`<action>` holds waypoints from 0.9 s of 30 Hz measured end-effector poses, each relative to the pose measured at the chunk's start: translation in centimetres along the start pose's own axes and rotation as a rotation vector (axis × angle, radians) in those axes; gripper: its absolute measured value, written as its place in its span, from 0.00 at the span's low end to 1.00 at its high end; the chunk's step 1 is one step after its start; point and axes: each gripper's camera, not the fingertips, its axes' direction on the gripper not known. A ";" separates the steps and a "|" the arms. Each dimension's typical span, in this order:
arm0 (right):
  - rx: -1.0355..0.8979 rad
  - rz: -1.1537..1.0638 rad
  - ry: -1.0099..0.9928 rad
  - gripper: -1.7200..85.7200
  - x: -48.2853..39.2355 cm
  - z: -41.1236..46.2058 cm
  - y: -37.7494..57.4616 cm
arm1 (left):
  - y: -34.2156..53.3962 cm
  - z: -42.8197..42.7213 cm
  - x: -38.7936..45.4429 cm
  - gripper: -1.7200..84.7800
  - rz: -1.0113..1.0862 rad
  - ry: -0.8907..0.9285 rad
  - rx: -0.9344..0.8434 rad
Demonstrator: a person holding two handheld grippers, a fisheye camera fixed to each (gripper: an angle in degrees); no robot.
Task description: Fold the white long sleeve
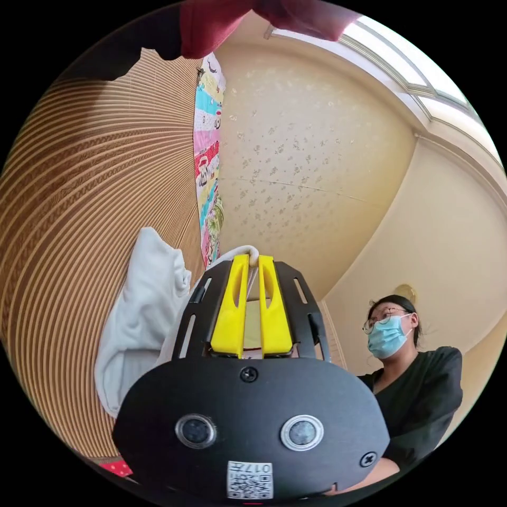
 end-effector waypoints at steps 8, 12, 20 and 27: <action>-0.021 -0.025 0.310 0.07 4.4 8.3 -4.4 | -6.6 7.6 -5.7 0.09 -0.021 -0.296 -0.057; 0.039 -0.100 0.294 0.10 4.1 9.6 -3.0 | -5.6 6.7 -4.2 0.13 0.104 -0.393 -0.034; -0.385 -0.434 0.576 0.10 -0.4 21.2 9.4 | 5.9 3.0 -4.4 0.20 0.115 -0.734 -0.280; -0.812 -0.583 0.585 0.16 -0.8 38.4 21.7 | 13.0 2.3 -9.2 0.16 -0.072 -0.674 -0.312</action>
